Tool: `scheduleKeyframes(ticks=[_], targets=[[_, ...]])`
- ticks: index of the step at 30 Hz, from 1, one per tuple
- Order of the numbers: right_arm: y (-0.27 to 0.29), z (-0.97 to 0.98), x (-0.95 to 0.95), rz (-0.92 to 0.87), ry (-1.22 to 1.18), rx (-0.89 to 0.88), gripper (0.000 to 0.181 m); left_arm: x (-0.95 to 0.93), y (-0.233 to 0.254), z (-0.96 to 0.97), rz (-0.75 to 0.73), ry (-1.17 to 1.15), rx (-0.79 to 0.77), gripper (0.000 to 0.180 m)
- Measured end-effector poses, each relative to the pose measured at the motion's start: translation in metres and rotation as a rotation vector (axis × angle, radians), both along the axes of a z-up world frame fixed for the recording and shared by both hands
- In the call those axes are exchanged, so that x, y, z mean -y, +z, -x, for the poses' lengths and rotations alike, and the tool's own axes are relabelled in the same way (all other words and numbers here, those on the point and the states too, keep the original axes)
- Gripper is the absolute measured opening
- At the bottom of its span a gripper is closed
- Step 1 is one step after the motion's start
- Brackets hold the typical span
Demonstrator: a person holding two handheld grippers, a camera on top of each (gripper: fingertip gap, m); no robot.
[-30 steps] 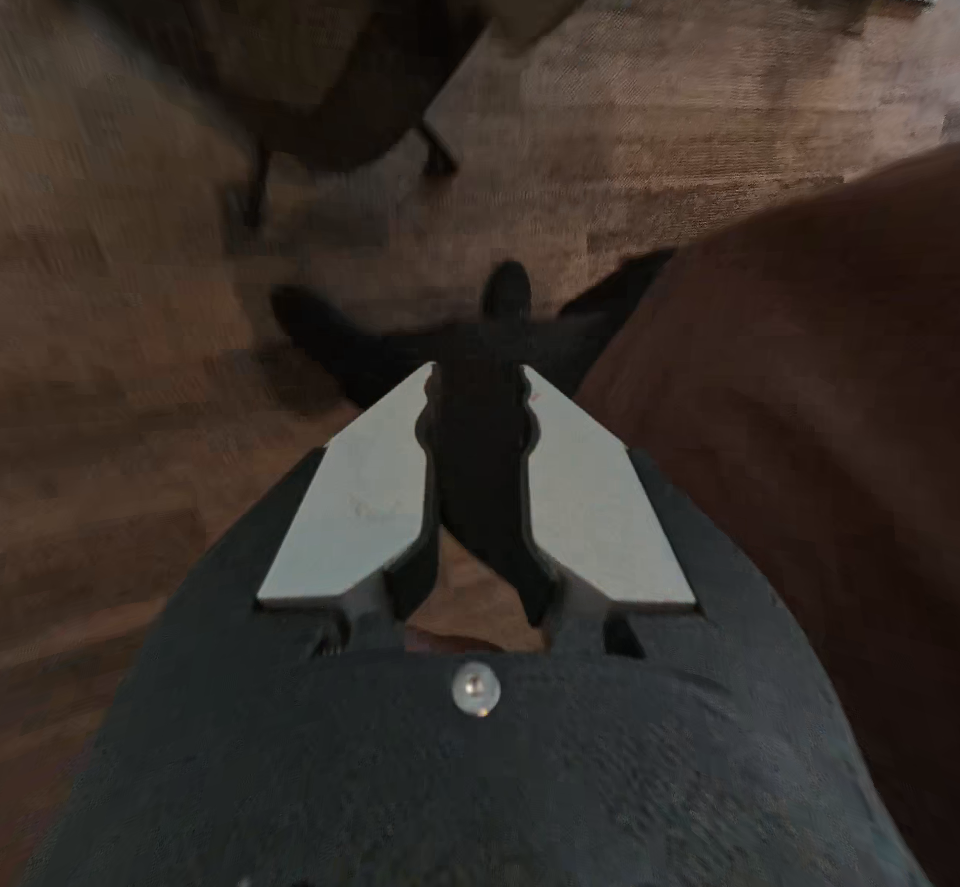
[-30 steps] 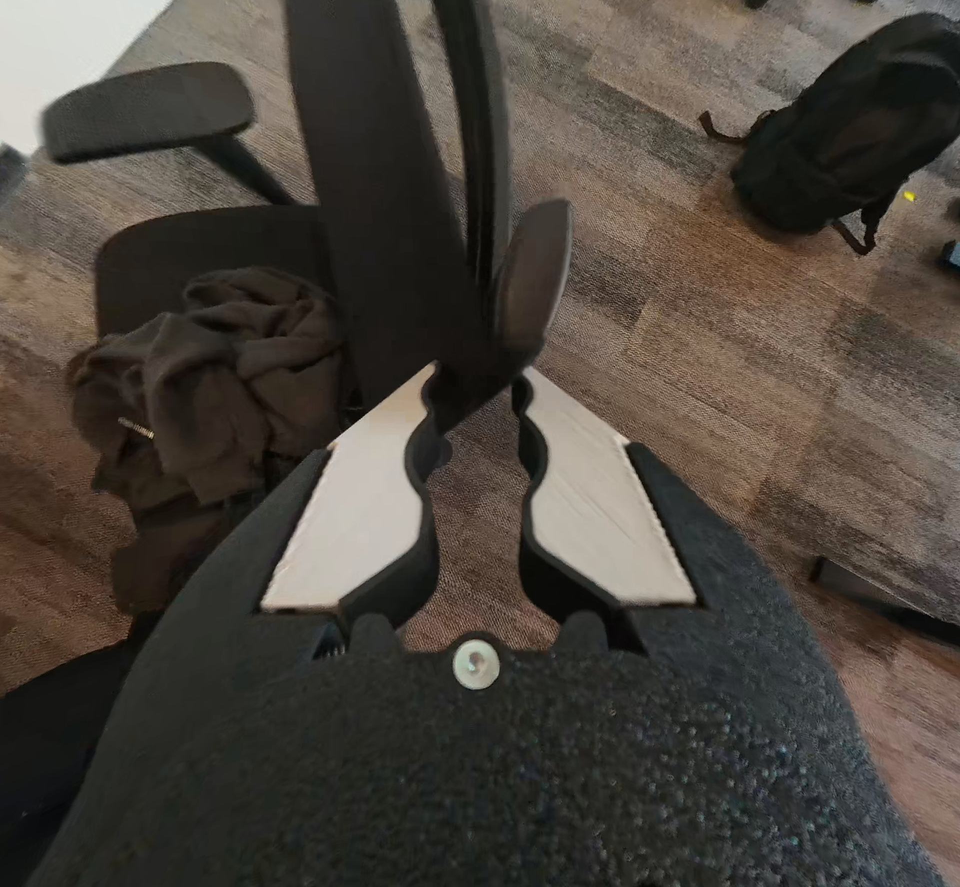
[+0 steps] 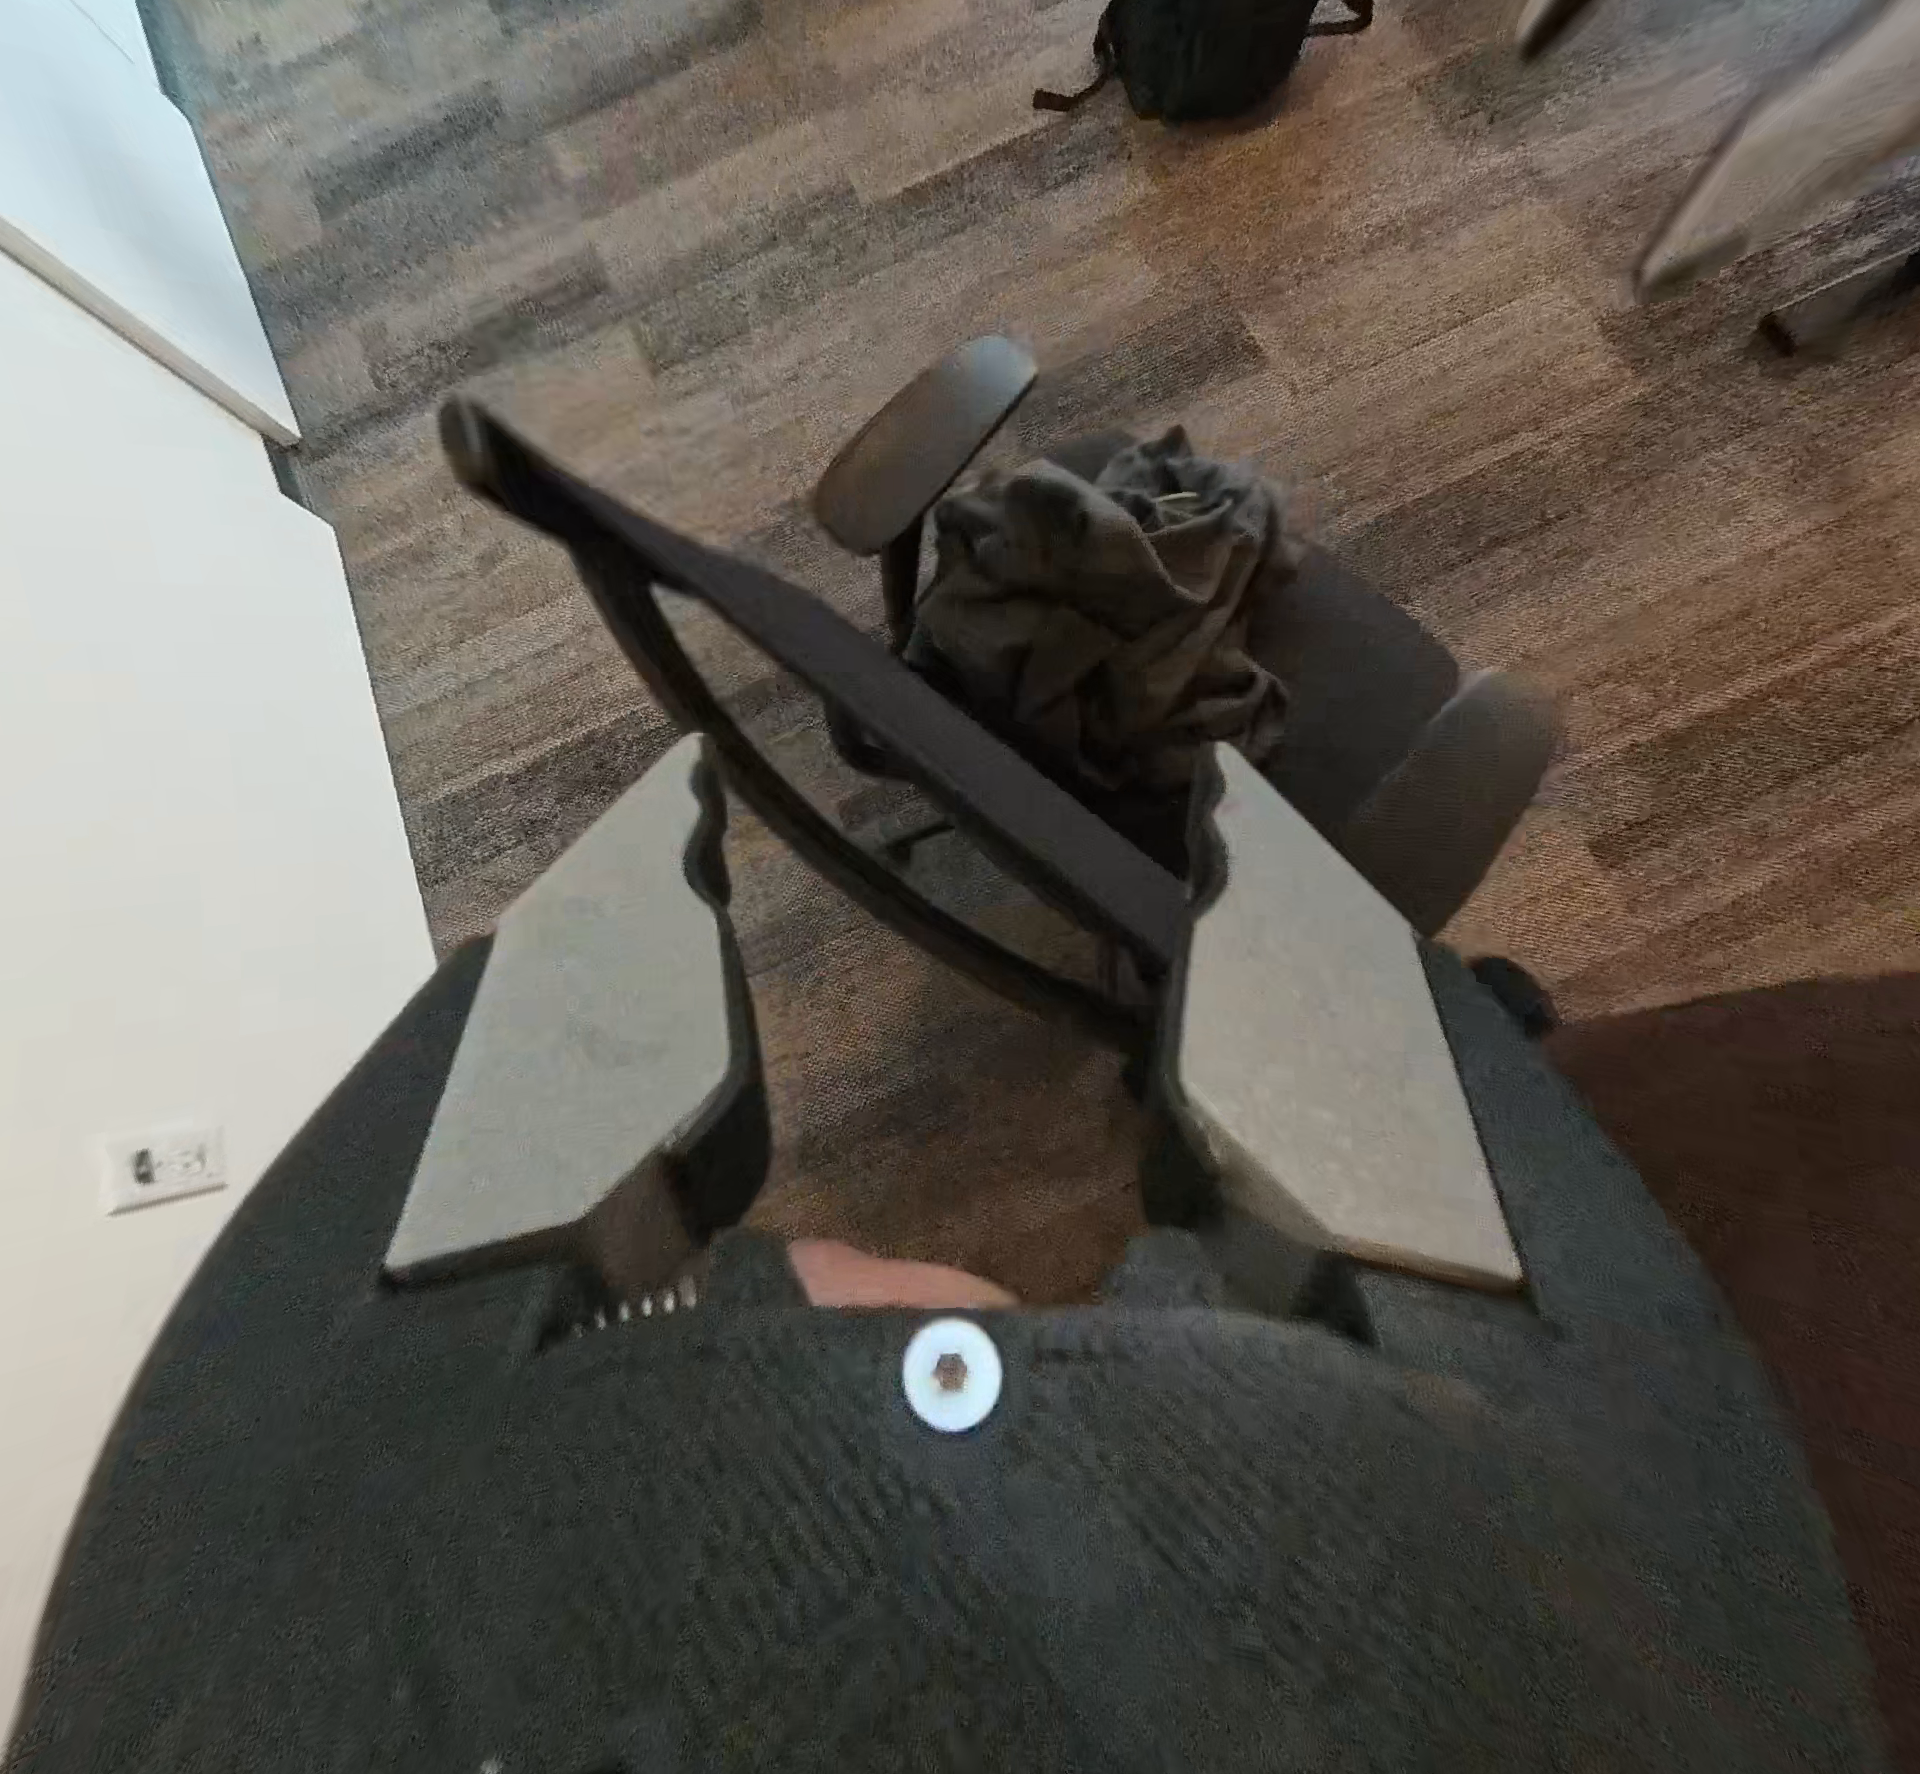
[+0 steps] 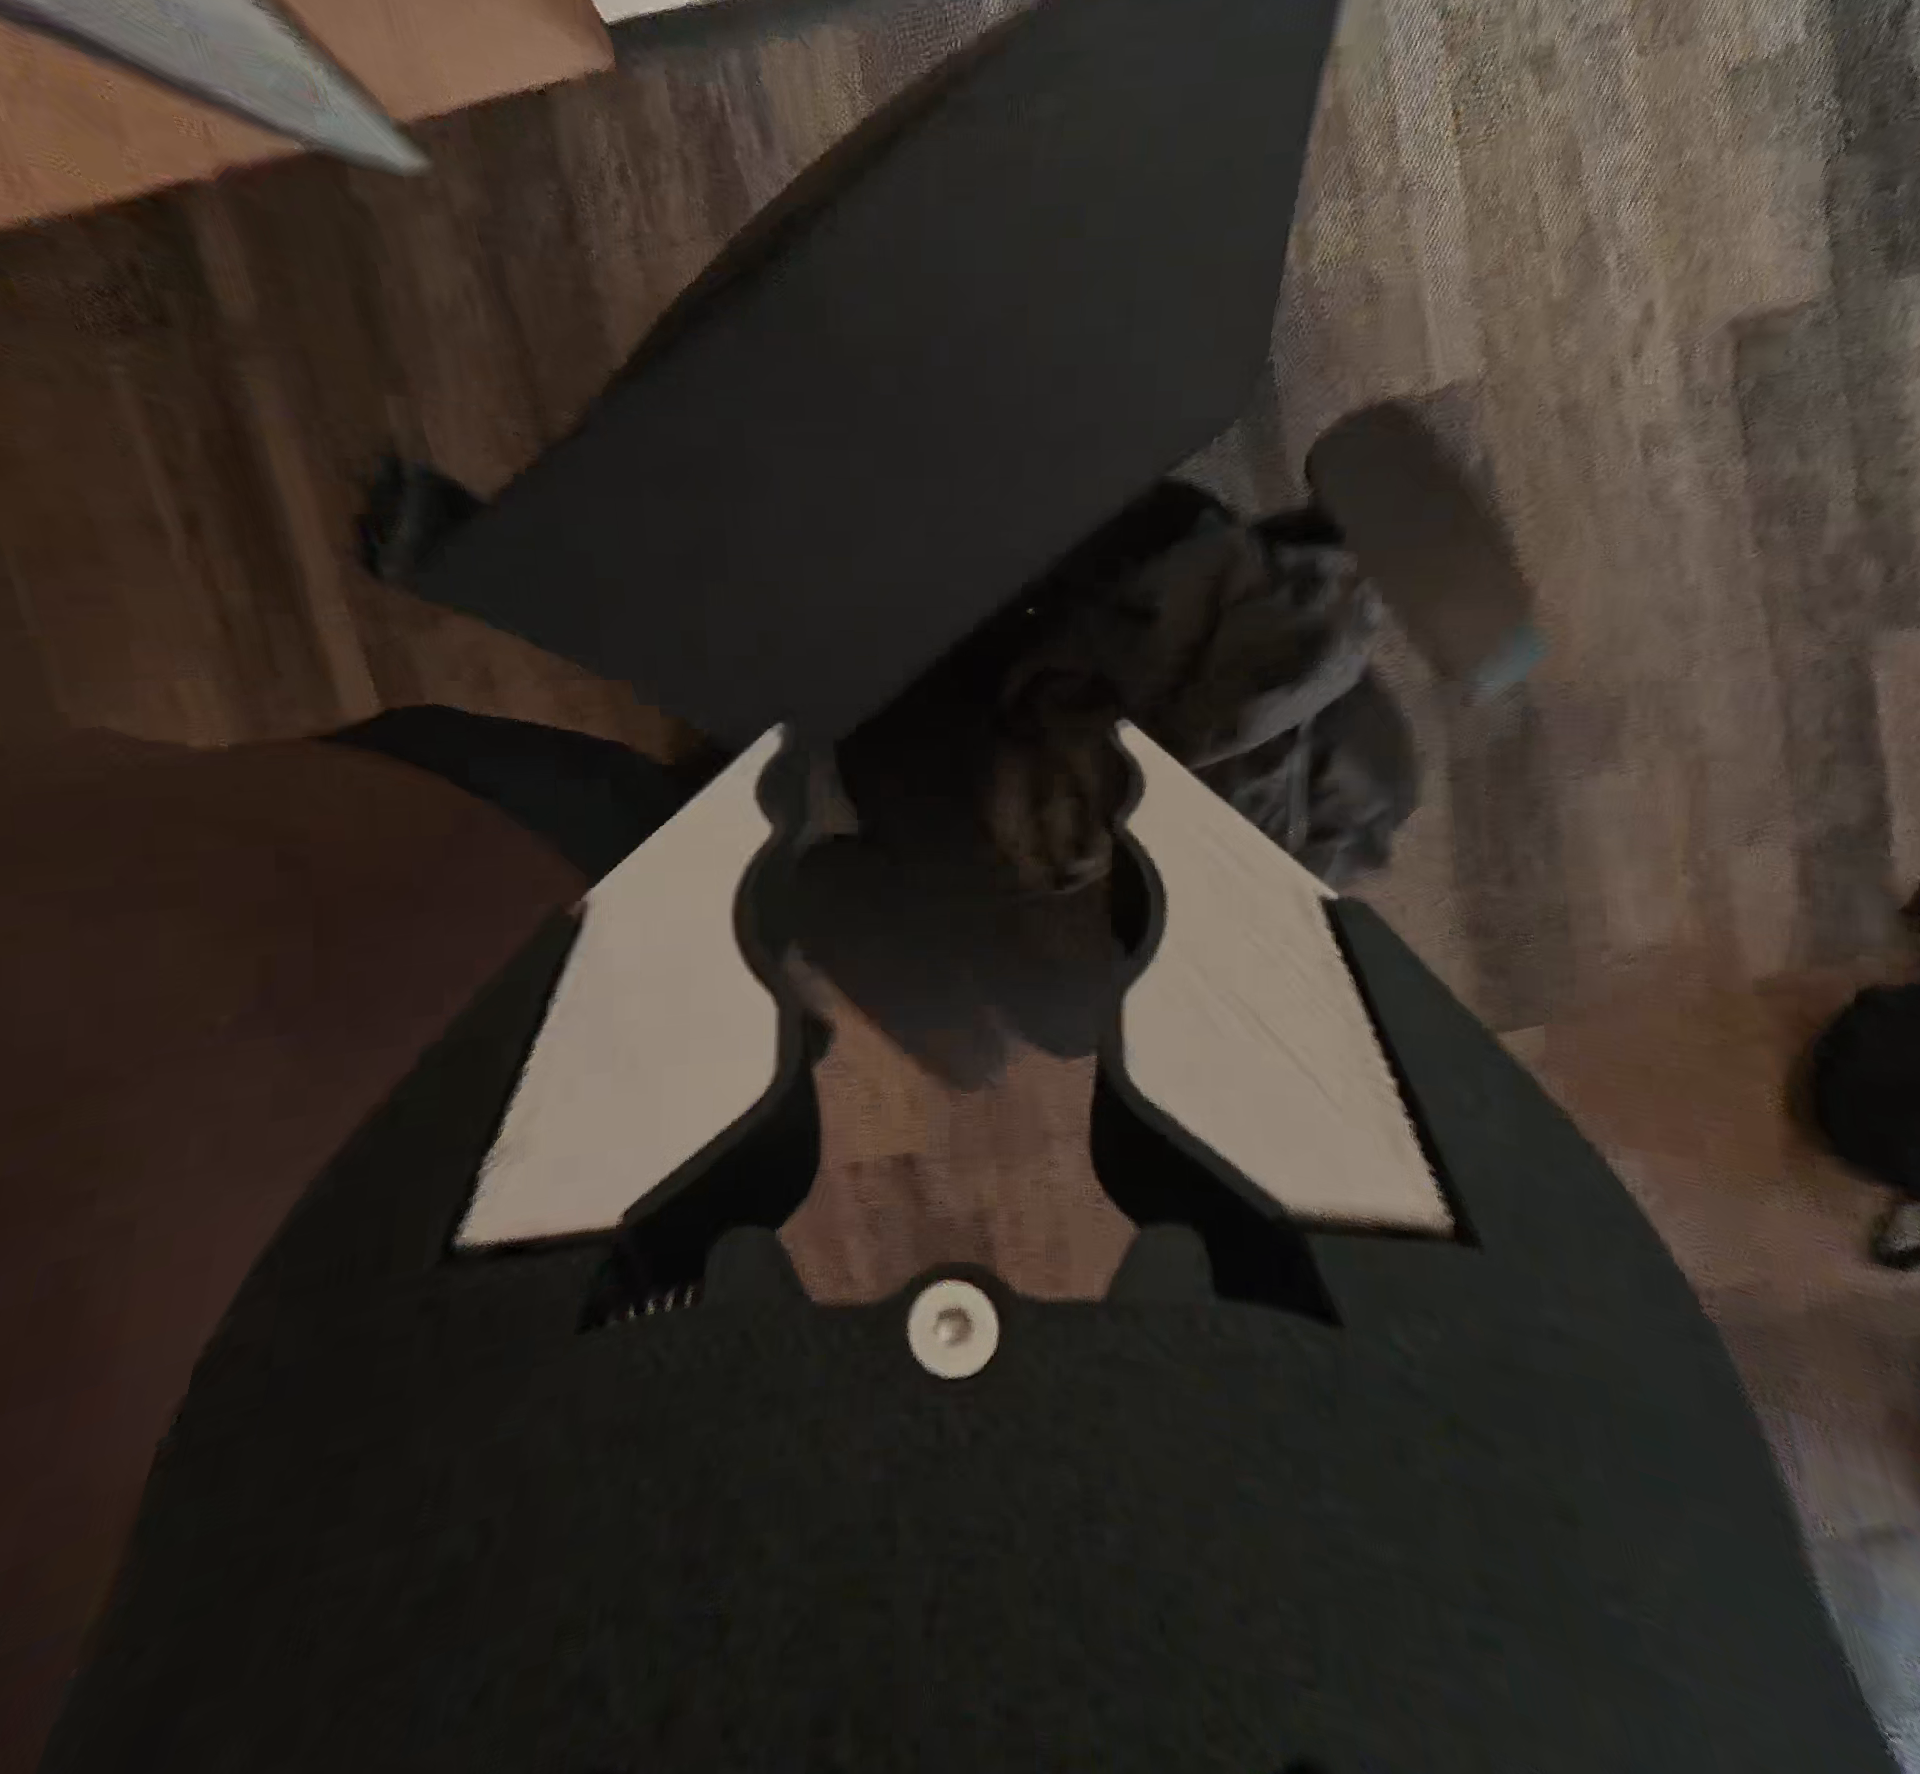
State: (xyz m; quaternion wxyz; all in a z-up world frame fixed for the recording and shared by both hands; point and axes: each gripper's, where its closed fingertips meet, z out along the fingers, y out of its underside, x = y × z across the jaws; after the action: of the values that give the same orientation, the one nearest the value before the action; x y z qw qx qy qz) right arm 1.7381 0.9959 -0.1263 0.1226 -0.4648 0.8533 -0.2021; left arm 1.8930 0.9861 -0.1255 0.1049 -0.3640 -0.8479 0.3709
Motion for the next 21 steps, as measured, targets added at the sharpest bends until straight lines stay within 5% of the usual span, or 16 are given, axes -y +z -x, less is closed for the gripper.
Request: scheduleKeyframes(ticks=[3,12,21], targets=[[-0.02,0.023,-0.083,0.018,-0.129,0.013,0.094,-0.044,0.011,0.046,0.06,0.001,-0.037,0.089],[-0.042,0.126,-0.259,0.151,-0.454,0.137,0.116,-0.234,-0.026,0.121,0.204,0.263,0.022,0.099],[-0.101,0.15,-0.313,0.279,-0.656,0.132,0.102,-0.3,-0.057,0.161,0.321,0.361,-0.062,0.102]])
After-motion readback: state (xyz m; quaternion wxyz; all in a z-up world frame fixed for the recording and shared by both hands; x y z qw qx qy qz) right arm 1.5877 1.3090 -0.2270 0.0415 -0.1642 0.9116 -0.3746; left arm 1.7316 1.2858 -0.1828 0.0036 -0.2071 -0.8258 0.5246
